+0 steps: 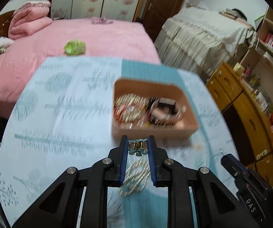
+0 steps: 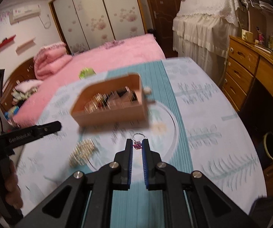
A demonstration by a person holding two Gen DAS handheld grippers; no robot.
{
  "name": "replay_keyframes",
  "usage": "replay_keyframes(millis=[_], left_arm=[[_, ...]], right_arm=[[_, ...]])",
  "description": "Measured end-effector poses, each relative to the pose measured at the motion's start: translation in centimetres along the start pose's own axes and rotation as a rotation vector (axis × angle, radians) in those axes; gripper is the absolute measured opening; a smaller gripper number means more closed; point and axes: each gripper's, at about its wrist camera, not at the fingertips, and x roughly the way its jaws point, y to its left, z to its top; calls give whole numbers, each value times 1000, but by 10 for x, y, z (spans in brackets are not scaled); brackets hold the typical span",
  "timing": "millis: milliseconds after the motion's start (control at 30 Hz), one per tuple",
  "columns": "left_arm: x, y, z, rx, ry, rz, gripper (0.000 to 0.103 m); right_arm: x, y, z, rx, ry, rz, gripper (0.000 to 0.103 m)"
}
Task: Organize jewelry
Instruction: 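Carry the earring and pink ring into the peach box and open both grippers, then move the right gripper to the pearl necklace and grasp it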
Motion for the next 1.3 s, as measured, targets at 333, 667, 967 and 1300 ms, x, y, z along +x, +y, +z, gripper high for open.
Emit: replay_keyframes(millis=[333,667,967,1300], left_arm=[[2,-29,52,30,-48,16,18],[17,-37,82,38,3,89,18],[40,-25,98,22,13,108,27],[48,-4,67,-14,26,120,63]], right_arm=[[8,20,61,-17,-100,98,9],[28,24,98,-28,-81,139,9],[65,20,113,-22,-15,163,10],[84,12,75,-24,111,143,11]])
